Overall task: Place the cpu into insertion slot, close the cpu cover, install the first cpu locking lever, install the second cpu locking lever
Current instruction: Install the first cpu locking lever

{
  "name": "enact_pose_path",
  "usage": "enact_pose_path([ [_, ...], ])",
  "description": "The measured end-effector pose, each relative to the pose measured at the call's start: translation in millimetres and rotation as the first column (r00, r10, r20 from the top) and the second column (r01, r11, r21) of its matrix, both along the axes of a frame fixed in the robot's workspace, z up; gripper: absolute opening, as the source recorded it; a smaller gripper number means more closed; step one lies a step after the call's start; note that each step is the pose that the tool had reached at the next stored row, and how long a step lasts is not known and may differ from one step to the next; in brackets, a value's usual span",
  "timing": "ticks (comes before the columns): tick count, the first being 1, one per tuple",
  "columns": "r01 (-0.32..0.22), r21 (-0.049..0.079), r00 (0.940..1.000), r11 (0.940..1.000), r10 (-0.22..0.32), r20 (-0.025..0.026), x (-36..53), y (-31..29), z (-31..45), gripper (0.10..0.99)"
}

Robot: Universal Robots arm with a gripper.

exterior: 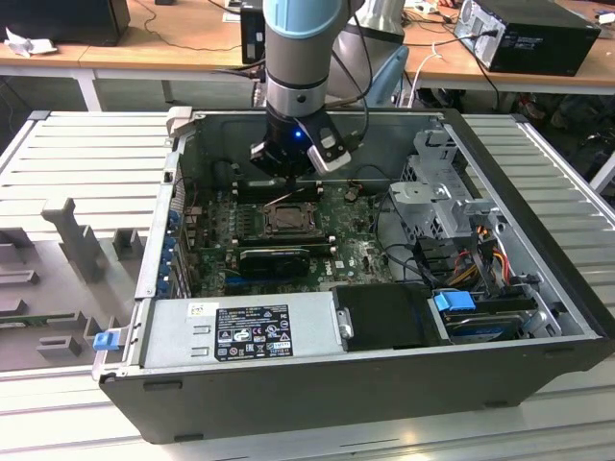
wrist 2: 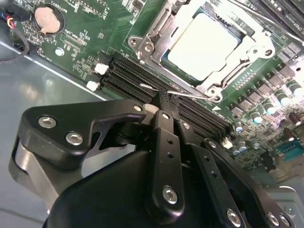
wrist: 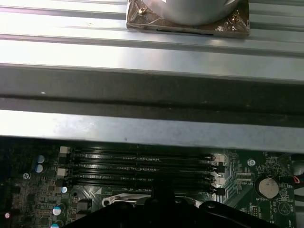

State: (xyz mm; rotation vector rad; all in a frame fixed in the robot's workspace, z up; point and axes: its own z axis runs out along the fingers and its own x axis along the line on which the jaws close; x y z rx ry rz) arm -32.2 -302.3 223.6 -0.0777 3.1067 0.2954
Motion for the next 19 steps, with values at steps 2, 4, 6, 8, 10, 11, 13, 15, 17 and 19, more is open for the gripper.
enact_pose_path([
  [2, 0.0, 0.0, 1.0, 1.0, 0.0, -0.0001, 1.0, 0.0, -0.5, 0.106],
  [4, 0.0, 0.0, 1.0, 1.0, 0.0, 0.0, 1.7, 0.0, -0.8, 0.106],
  [6, 0.0, 0.0, 1.0, 1.0, 0.0, 0.0001, 3.3, 0.0, -1.7, 0.106],
  [8, 0.0, 0.0, 1.0, 1.0, 0.0, 0.0001, 5.0, 0.0, -3.4, 0.106],
  [10, 0.0, 0.0, 1.0, 1.0, 0.0, 0.0001, 6.7, 0.0, -5.8, 0.106],
  [11, 0.0, 0.0, 1.0, 1.0, 0.0, 0.0002, 7.2, 0.0, -7.4, 0.106],
  [13, 0.0, -0.001, 1.0, 1.0, 0.0, 0.0002, 7.6, 0.0, -9.7, 0.106],
  [15, 0.0, -0.003, 1.0, 1.0, 0.0, 0.0002, 8.1, 0.0, -11.8, 0.106],
  [17, 0.0, -0.007, 1.0, 1.0, 0.0, 0.0002, 8.7, 0.0, -14.5, 0.106],
  [19, 0.0, -0.008, 1.0, 1.0, 0.0, 0.0001, 9.3, 0.0, -16.5, 0.106],
])
